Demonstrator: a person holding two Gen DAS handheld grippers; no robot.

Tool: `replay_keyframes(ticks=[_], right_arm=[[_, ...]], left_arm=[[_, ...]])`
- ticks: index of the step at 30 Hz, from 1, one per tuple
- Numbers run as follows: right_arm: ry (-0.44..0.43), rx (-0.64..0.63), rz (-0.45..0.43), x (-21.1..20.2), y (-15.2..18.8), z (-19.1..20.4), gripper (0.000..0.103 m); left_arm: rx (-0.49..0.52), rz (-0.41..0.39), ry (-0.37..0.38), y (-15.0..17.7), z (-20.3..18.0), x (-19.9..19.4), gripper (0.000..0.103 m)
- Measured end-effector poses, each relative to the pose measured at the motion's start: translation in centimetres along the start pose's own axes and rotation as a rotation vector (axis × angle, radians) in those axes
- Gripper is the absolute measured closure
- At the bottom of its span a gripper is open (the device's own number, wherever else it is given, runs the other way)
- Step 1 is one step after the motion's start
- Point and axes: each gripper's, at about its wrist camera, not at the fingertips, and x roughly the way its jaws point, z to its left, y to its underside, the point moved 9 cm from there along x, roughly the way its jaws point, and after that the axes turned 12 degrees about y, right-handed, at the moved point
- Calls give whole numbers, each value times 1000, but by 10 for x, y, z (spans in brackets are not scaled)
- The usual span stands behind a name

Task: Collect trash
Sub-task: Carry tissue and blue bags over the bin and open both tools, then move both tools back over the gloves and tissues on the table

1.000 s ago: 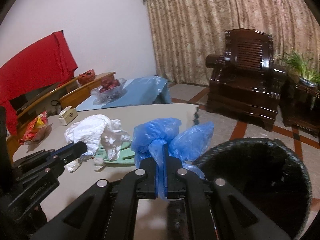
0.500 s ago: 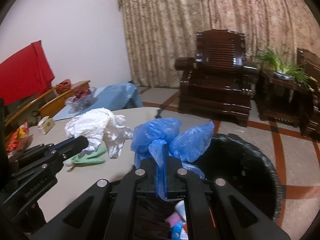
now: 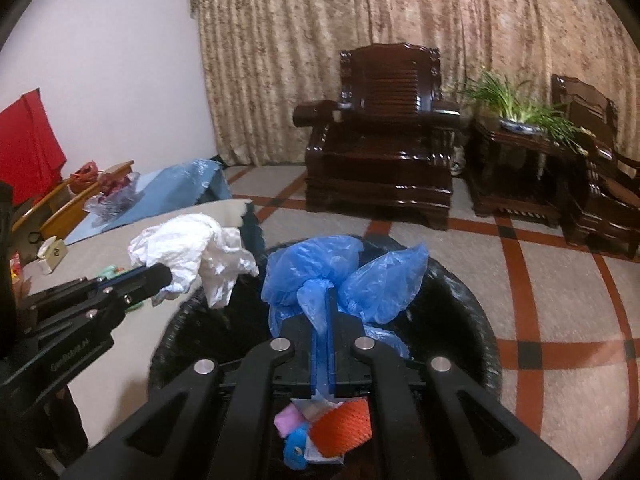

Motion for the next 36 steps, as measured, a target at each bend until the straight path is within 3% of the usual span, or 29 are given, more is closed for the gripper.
replay_keyframes(ticks=[6, 9, 10, 11, 13, 14, 16, 18, 19, 23, 36], right_arm=[[27, 16, 45, 15, 17, -14, 99], [39, 10, 67, 20, 26, -17, 97], [40, 10, 74, 21, 28, -18, 96], [45, 7, 79, 22, 30, -18, 90], [51, 6, 85, 22, 33, -20, 69], [54, 5, 85, 21, 34, -21, 53], [58, 4, 73, 18, 34, -21, 41], [58, 8, 69, 14, 34, -20, 12], [61, 17, 62, 11, 33, -19, 7], [40, 22, 46, 4, 26, -8, 6], [-116, -30, -28, -11, -5, 91, 6]], left_arm=[[26, 52, 29, 11, -9, 26, 99], [28, 66, 38, 17, -9, 32, 89], [26, 68, 46, 18, -7, 32, 76], [25, 67, 48, 19, -6, 31, 63], [23, 57, 43, 18, -4, 28, 56], [19, 55, 45, 18, -4, 27, 55], [16, 45, 39, 18, 1, 20, 49], [15, 25, 22, 17, 8, 10, 41], [13, 18, 14, 15, 11, 6, 35], [-12, -15, -28, 12, 30, -18, 19], [-80, -113, -212, 11, 102, -115, 17]])
